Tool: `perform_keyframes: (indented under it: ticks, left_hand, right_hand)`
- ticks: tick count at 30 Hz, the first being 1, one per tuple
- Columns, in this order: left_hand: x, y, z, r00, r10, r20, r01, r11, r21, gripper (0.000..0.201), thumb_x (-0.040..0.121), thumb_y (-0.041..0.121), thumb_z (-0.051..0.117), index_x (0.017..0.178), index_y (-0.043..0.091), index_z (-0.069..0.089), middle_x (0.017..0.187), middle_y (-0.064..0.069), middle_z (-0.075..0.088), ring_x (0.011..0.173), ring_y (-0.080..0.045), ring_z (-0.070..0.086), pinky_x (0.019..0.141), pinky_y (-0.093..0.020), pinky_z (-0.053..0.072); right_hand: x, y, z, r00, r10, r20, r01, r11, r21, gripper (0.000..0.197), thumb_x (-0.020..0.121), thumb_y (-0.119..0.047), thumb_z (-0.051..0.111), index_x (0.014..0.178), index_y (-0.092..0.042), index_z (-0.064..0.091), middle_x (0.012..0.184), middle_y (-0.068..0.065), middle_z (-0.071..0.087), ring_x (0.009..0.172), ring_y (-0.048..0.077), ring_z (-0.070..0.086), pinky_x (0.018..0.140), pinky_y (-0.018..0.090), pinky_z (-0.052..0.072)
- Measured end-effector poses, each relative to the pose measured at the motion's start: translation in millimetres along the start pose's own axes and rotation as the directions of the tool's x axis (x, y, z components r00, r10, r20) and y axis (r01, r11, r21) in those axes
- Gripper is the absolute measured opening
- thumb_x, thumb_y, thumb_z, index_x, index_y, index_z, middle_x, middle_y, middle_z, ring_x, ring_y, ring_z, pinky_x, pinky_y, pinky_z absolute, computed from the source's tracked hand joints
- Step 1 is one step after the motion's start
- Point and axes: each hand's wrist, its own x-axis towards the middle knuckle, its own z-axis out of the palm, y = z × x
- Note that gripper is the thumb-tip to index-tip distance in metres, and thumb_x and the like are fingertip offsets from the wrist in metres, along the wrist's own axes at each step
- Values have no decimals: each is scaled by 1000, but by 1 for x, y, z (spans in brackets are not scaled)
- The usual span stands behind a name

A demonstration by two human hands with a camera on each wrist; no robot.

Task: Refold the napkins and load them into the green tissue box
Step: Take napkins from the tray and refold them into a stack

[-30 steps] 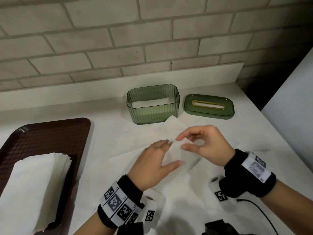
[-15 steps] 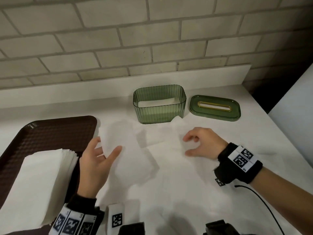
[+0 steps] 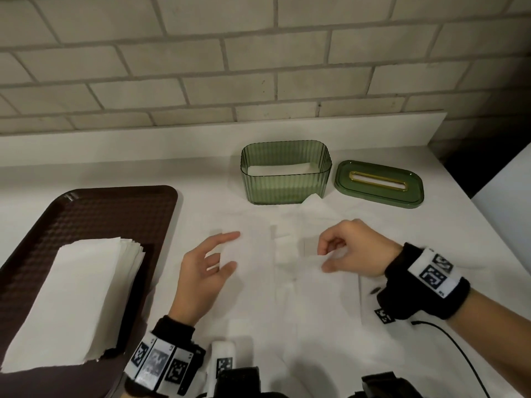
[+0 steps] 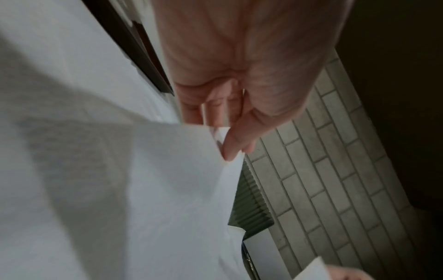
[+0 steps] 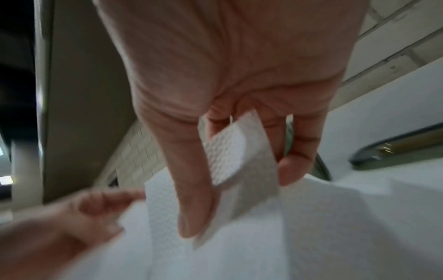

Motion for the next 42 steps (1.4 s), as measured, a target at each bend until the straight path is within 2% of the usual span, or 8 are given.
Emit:
perform_keyframes:
  ticks: [4,11,15,25,28,31,35,42]
  left_hand:
    - [8,17,9,998,64,-10,-64,994,-90,28,90,4,66,111,21,72,119,8,69,65,-5,52,73,-22,45]
    - [16,44,29,984,143,105,-102,940,-324,48,86,66,51,108,30,73,113,-3,72,101,-25,68,77,-30,54]
    - [19,60,37,972,203,120,-136,899,-416,41,87,53,59,108,21,73,104,-4,73,91,-20,70,71,-27,55]
    - [16,65,41,992,128,4,-117,920,-375,40,81,-9,68,120,-1,61,114,-9,72,91,-29,74,75,-36,61]
    - [17,64,35,977,198,-79,-213,917,-336,56,80,-15,66,131,5,52,112,-5,72,95,-19,72,72,-31,60]
    - [16,57,16,959,204,-195,-263,899,-351,73,80,-19,64,139,18,42,108,-4,73,99,-18,70,77,-33,60]
    - [11,17,-12,973,20,-231,-90,951,-294,43,83,-11,65,116,17,67,116,-2,71,110,-19,66,92,-35,52]
    - [-10,-9,-4,988,-136,-71,130,988,-81,37,82,-5,70,107,23,73,113,13,72,106,5,62,98,-26,41]
  right_hand:
    - [-15,-36,-40,983,-153,-99,165,979,124,17,69,-23,86,76,-29,72,80,-15,71,79,-6,64,77,6,43]
    - [-12,-73,-78,944,-231,-235,318,827,464,31,63,-18,81,89,-6,70,86,11,76,81,29,73,74,34,58]
    - [0,-76,-70,945,-217,-243,306,846,436,35,68,-8,83,99,-9,68,85,14,76,81,30,73,77,45,58]
    - [9,-75,-60,929,-232,-288,338,847,410,44,70,-9,84,107,-16,63,73,9,74,67,21,72,60,28,57]
    - [14,-61,-63,901,-200,-386,350,860,371,39,70,-16,85,103,-13,65,75,11,71,60,11,58,56,11,41]
    - [16,-25,-65,891,-119,-438,247,937,249,24,74,-21,83,92,-20,68,75,5,71,60,13,53,62,21,44]
    - [5,28,-44,979,84,-187,-106,988,-111,25,71,-23,80,89,-33,65,86,-11,66,66,4,54,64,23,41]
    - [-9,49,-10,986,148,74,-121,949,-291,68,57,-41,85,115,-35,51,102,-16,47,95,8,45,88,26,39]
